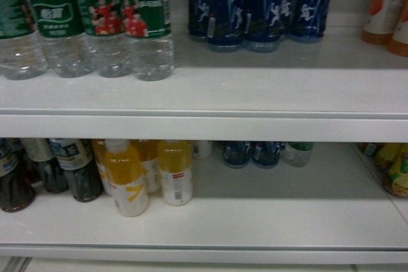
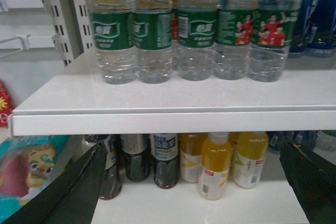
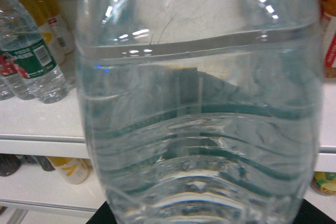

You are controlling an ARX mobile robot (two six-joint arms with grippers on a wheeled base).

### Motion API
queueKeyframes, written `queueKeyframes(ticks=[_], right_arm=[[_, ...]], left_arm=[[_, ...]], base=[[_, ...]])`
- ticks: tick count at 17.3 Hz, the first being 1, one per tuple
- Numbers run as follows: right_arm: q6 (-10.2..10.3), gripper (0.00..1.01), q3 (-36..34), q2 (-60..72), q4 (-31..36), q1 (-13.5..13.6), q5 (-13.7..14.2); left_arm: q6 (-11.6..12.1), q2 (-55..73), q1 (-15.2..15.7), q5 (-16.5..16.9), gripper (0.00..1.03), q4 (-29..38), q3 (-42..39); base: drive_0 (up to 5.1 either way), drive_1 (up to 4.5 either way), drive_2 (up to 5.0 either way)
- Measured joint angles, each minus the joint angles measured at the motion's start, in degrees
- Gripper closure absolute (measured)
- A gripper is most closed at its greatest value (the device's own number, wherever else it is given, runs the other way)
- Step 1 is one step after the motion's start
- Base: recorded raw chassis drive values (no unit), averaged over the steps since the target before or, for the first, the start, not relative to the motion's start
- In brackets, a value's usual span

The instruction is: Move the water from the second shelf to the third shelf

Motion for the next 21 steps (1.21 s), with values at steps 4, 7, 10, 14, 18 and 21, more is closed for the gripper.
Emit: queueKeyframes(ticks=[4,7,10,14,18,21], right_arm=[[0.0,0.61,0.0,0.02,0.11,0.0,-0.17],[0.0,0.61,0.0,0.02,0.02,0.0,0.0],[0.0,0.61,0.0,0.0,0.04,0.0,-0.04],[0.0,0.61,0.0,0.0,-0.07,0.0,-0.04],[0.0,0.61,0.0,0.0,0.09,0.0,0.0],[0.02,0.61,0.02,0.0,0.52,0.48,-1.33]], left_arm=[[0.0,0.0,0.0,0.0,0.05,-0.09,0.0],[0.0,0.0,0.0,-0.02,0.05,-0.04,0.0],[0.0,0.0,0.0,-0.02,0.05,-0.04,0.0],[0.0,0.0,0.0,0.0,0.05,-0.04,0.0],[0.0,0.0,0.0,0.02,0.05,0.09,0.0],[0.0,0.0,0.0,-0.24,0.05,-0.22,0.0]], base=[[-5.1,2.35,2.4],[-5.1,2.35,2.4],[-5.1,2.35,2.4],[-5.1,2.35,2.4],[-5.1,2.35,2.4],[-5.1,2.35,2.4]])
